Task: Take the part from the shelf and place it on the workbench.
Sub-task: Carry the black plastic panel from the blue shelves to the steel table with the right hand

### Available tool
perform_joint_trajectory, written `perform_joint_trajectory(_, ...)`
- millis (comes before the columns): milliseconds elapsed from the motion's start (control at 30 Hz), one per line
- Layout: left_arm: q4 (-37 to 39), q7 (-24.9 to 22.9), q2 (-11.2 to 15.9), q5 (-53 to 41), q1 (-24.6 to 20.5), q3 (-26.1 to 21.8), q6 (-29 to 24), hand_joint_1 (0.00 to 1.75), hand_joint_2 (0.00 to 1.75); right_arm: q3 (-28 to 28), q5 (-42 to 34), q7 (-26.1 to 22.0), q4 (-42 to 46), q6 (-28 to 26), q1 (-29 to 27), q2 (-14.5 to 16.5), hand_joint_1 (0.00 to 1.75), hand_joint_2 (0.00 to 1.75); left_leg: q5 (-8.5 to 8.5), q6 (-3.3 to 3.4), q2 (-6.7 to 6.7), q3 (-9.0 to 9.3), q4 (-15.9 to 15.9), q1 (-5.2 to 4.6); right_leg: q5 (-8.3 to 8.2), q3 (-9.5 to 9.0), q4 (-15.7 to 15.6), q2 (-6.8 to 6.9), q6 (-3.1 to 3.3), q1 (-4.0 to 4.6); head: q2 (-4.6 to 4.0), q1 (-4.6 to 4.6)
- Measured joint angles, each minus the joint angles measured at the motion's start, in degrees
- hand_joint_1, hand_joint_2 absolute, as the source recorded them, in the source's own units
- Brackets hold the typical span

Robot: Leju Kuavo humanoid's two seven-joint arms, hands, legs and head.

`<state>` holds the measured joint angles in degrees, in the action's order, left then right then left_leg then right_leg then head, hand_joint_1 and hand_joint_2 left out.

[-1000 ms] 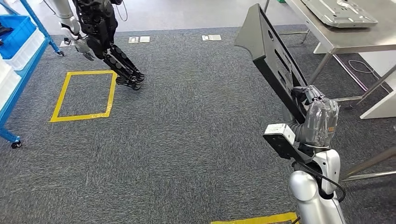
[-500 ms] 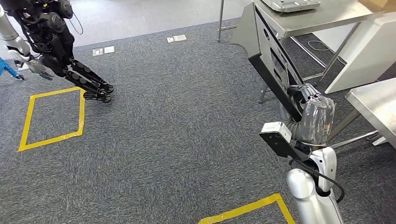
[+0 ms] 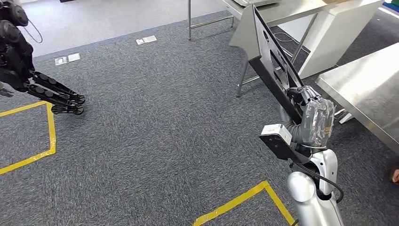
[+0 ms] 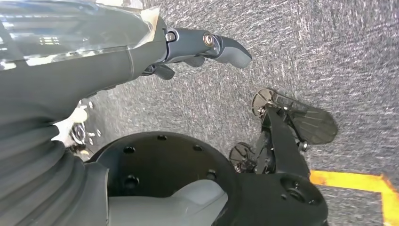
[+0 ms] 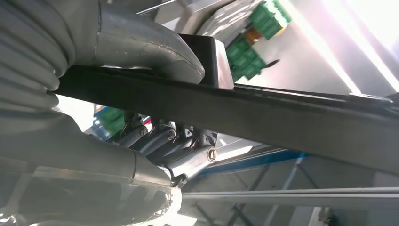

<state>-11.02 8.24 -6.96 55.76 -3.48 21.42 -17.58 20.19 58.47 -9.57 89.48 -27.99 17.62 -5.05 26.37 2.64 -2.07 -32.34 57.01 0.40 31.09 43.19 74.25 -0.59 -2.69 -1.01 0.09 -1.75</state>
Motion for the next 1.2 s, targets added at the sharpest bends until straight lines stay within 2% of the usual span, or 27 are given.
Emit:
perform_joint_trajectory(33, -0.01, -0.03, -0.01, 0.01, 0.0, 0.0, 0.0, 0.0, 1.75, 0.02, 0.02, 0.0, -0.03, 0.02, -0.03, 0.03, 1.75, 1.75, 0.07, -0.06, -0.75, 0.05, 0.0, 0.01, -0.89, -1.01, -1.77, 0.29, -0.48, -0.07, 0.01, 0.07)
perform_joint_trajectory(67, -0.01, -0.08, -0.02, 0.02, -0.03, 0.01, 0.01, 0.0, 1.75, 0.03, 0.04, -0.01, -0.04, 0.03, -0.02, 0.06, 1.75, 1.75, 0.17, -0.18, -1.41, 0.15, 0.01, 0.02, -2.35, -3.17, -5.71, 1.02, -0.95, -0.1, 0.01, 0.11)
perform_joint_trajectory(100, -0.02, -0.16, -0.02, 0.03, -0.06, 0.01, 0.01, 0.0, 1.75, 0.04, 0.07, -0.01, -0.04, 0.07, 0.05, 0.11, 1.75, 1.75, 0.3, -0.36, -2.0, 0.3, 0.03, -0.08, -3.77, -5.69, -10.35, 2.53, -1.18, -0.08, 0.01, 0.23)
perform_joint_trajectory(167, -0.02, -0.34, -0.02, 0.04, -0.09, 0.01, 0.01, 0.0, 1.75, 0.12, 0.16, -0.03, -0.04, 0.19, 0.26, 0.29, 1.75, 1.75, 0.67, -0.9, -3.08, 0.58, 0.12, -0.48, -5.53, -9.03, -16.24, 4.69, -0.84, 0.18, 0.0, 0.28)
perform_joint_trajectory(200, -0.02, -0.41, -0.01, 0.04, -0.12, 0.01, 0.0, 0.0, 1.75, 0.16, 0.2, -0.04, -0.04, 0.24, 0.34, 0.38, 1.75, 1.75, 0.82, -1.18, -3.65, 0.71, 0.14, -0.66, -5.74, -9.44, -17.02, 4.96, -0.45, 0.31, 0.0, 0.26)
perform_joint_trajectory(267, -0.03, -0.52, -0.04, 0.05, -0.21, 0.01, 0.0, 0.0, 1.75, 0.19, 0.24, -0.04, -0.03, 0.37, 0.44, 0.49, 1.75, 1.75, 1.07, -1.75, -4.82, 0.97, 0.1, -0.63, -6.0, -9.3, -17.01, 3.49, 0.29, 0.31, 0.01, 0.15)
perform_joint_trajectory(300, -0.03, -0.55, -0.06, 0.06, -0.27, 0.01, 0.02, 0.0, 1.75, 0.19, 0.25, -0.04, -0.03, 0.45, 0.52, 0.52, 1.75, 1.75, 1.58, -2.08, -4.34, 0.98, 0.56, -0.46, -6.12, -9.32, -17.13, 2.74, 0.63, 0.13, 0.01, 0.07)
perform_joint_trajectory(367, -0.04, -0.6, -0.1, 0.06, -0.31, 0.02, 0.08, 0.0, 1.75, 0.19, 0.28, -0.05, -0.04, 0.68, 0.82, 0.72, 1.75, 1.75, 4.3, -2.65, -1.37, -0.58, 4.62, -0.1, -6.38, -9.45, -17.36, 1.38, 1.4, -0.26, 0.01, -0.27)
perform_joint_trajectory(400, -0.04, -0.61, -0.09, 0.05, -0.31, 0.02, 0.1, 0.0, 1.75, 0.2, 0.31, -0.06, -0.05, 0.8, 0.95, 0.87, 1.75, 1.75, 6.36, -2.82, 0.51, -2.33, 8.51, 0.03, -6.41, -9.41, -17.36, 0.7, 1.64, -0.31, 0.0, -0.49)
perform_joint_trajectory(433, -0.04, -0.63, -0.09, 0.07, -0.28, 0.02, 0.12, 0.0, 1.75, 0.22, 0.33, -0.06, -0.09, 0.89, 1.0, 0.99, 1.75, 1.75, 8.19, -2.9, 1.55, -4.46, 12.7, 0.09, -6.44, -9.37, -17.35, 0.03, 1.79, -0.27, 0.0, -0.63)
perform_joint_trajectory(467, -0.04, -0.66, -0.08, 0.08, -0.26, 0.02, 0.12, 0.0, 1.75, 0.24, 0.35, -0.07, -0.13, 0.93, 0.98, 1.08, 1.75, 1.75, 9.25, -2.93, 2.02, -6.25, 15.99, 0.1, -6.46, -9.35, -17.34, -0.73, 1.85, -0.21, 0.0, -0.72)
perform_joint_trajectory(500, -0.04, -0.68, -0.08, 0.09, -0.23, 0.02, 0.12, 0.0, 1.75, 0.25, 0.35, -0.07, -0.18, 0.95, 0.95, 1.13, 1.75, 1.75, 9.12, -2.9, 2.18, -7.2, 17.36, 0.11, -6.45, -9.35, -17.3, -1.51, 1.85, -0.17, 0.0, -0.73)
perform_joint_trajectory(533, -0.04, -0.71, -0.07, 0.11, -0.19, 0.02, 0.12, 0.0, 1.75, 0.25, 0.35, -0.07, -0.22, 0.95, 0.94, 1.15, 1.75, 1.75, 7.75, -2.8, 2.29, -6.94, 16.26, 0.14, -6.45, -9.4, -17.26, -2.3, 1.85, -0.14, 0.01, -0.74)
perform_joint_trajectory(567, -0.04, -0.73, -0.04, 0.11, -0.16, 0.02, 0.12, 0.0, 1.75, 0.25, 0.35, -0.07, -0.25, 0.95, 0.95, 1.16, 1.75, 1.75, 5.54, -2.68, 2.62, -5.59, 13.01, 0.22, -6.45, -9.47, -17.22, -3.06, 1.83, -0.15, 0.01, -0.74)
perform_joint_trajectory(633, -0.02, -0.74, 0.01, 0.11, -0.11, 0.01, 0.12, 0.0, 1.75, 0.25, 0.35, -0.07, -0.26, 0.94, 1.04, 1.21, 1.75, 1.75, 1.71, -2.46, 5.02, -1.94, 4.84, 0.54, -6.46, -9.39, -17.03, -4.4, 1.67, -0.07, 0.02, -0.72)
perform_joint_trajectory(700, -0.01, -0.74, 0.03, 0.11, -0.13, 0.02, 0.13, 0.0, 1.75, 0.26, 0.36, -0.07, -0.26, 0.93, 1.15, 1.23, 1.75, 1.75, 0.64, -2.19, 6.55, -0.32, 1.07, 0.52, -6.63, -8.97, -16.98, -5.55, 1.11, -0.04, 0.02, -0.69)
perform_joint_trajectory(767, -0.01, -0.74, 0.01, 0.11, -0.22, 0.02, 0.14, 0.0, 1.75, 0.28, 0.37, -0.07, -0.26, 0.93, 1.19, 1.22, 1.75, 1.75, 0.45, -1.57, 5.38, -0.29, 0.8, 0.23, -6.89, -8.51, -17.14, -6.49, 0.29, -0.21, 0.02, -0.69)
perform_joint_trajectory(800, -0.02, -0.74, -0.01, 0.11, -0.25, 0.02, 0.13, 0.0, 1.75, 0.28, 0.37, -0.06, -0.25, 0.92, 1.21, 1.19, 1.75, 1.75, 0.26, -1.14, 4.73, -0.21, 0.59, 0.22, -6.76, -8.15, -16.85, -5.91, 0.02, -0.21, 0.01, -0.68)
perform_joint_trajectory(867, -0.01, -0.74, -0.03, 0.11, -0.22, 0.01, 0.12, 0.0, 1.75, 0.32, 0.37, -0.06, -0.25, 0.9, 1.38, 1.16, 1.75, 1.75, -0.07, -0.38, 3.32, -0.12, 0.18, 0.33, -4.99, -6.21, -13.3, -2.98, 0.04, 0.03, 0.01, -0.39)
perform_joint_trajectory(900, -0.01, -0.74, -0.03, 0.11, -0.18, 0.0, 0.11, 0.0, 1.75, 0.37, 0.37, -0.06, -0.26, 0.9, 1.45, 1.17, 1.75, 1.75, -0.09, -0.18, 2.63, -0.14, 0.15, 0.23, -3.36, -4.48, -9.66, -1.36, 0.21, 0.1, 0.01, -0.27)
perform_joint_trajectory(933, 0.0, -0.74, -0.03, 0.11, -0.13, 0.0, 0.12, 0.0, 1.75, 0.42, 0.37, -0.07, -0.28, 0.9, 1.47, 1.19, 1.75, 1.75, -0.07, -0.06, 1.87, -0.2, 0.16, 0.16, -1.64, -2.49, -5.4, -0.5, 0.33, 0.1, 0.01, -0.12)
perform_joint_trajectory(967, 0.01, -0.74, -0.02, 0.11, -0.09, 0.0, 0.11, 0.0, 1.75, 0.46, 0.36, -0.06, -0.33, 0.9, 1.43, 1.19, 1.75, 1.75, -0.04, -0.01, 1.11, -0.23, 0.17, 0.11, -0.34, -0.73, -1.66, -0.18, 0.3, 0.08, 0.02, -0.08)
perform_joint_trajectory(1000, 0.01, -0.75, -0.02, 0.11, -0.07, 0.0, 0.11, 0.0, 1.75, 0.48, 0.35, -0.06, -0.39, 0.9, 1.37, 1.17, 1.75, 1.75, 0.0, 0.0, 0.35, -0.26, 0.17, 0.09, 0.15, 0.15, 0.28, -0.04, 0.07, 0.05, 0.02, -0.04)
perform_joint_trajectory(1033, 0.0, -0.79, -0.02, 0.11, -0.06, 0.0, 0.1, 0.0, 1.75, 0.49, 0.35, -0.06, -0.45, 0.91, 1.34, 1.16, 1.75, 1.75, 0.04, -0.02, -0.38, -0.24, 0.18, 0.09, -0.3, -0.24, -0.32, 0.16, -0.33, 0.05, 0.02, 0.04)
perform_joint_trajectory(1100, -0.01, -0.91, -0.05, 0.11, -0.11, 0.0, 0.1, 0.0, 1.75, 0.49, 0.35, -0.07, -0.51, 0.92, 1.43, 1.15, 1.75, 1.75, 0.19, -0.2, -1.69, -0.08, 0.21, 0.06, -3.04, -4.43, -7.88, 1.78, -1.13, 0.09, 0.01, 0.15)
perform_joint_trajectory(1167, 0.0, -0.99, -0.09, 0.11, -0.15, 0.0, 0.1, 0.0, 1.75, 0.51, 0.34, -0.07, -0.52, 0.95, 1.69, 1.17, 1.75, 1.75, 0.5, -0.66, -2.75, 0.21, 0.26, -0.34, -5.27, -8.53, -15.23, 4.59, -0.95, 0.36, 0.01, 0.2)
perform_joint_trajectory(1200, 0.0, -1.02, -0.11, 0.11, -0.16, 0.01, 0.11, 0.0, 1.75, 0.54, 0.32, -0.08, -0.53, 0.97, 1.81, 1.17, 1.75, 1.75, 0.64, -0.92, -3.27, 0.36, 0.28, -0.54, -5.72, -9.42, -16.81, 5.34, -0.57, 0.5, 0.01, 0.19)
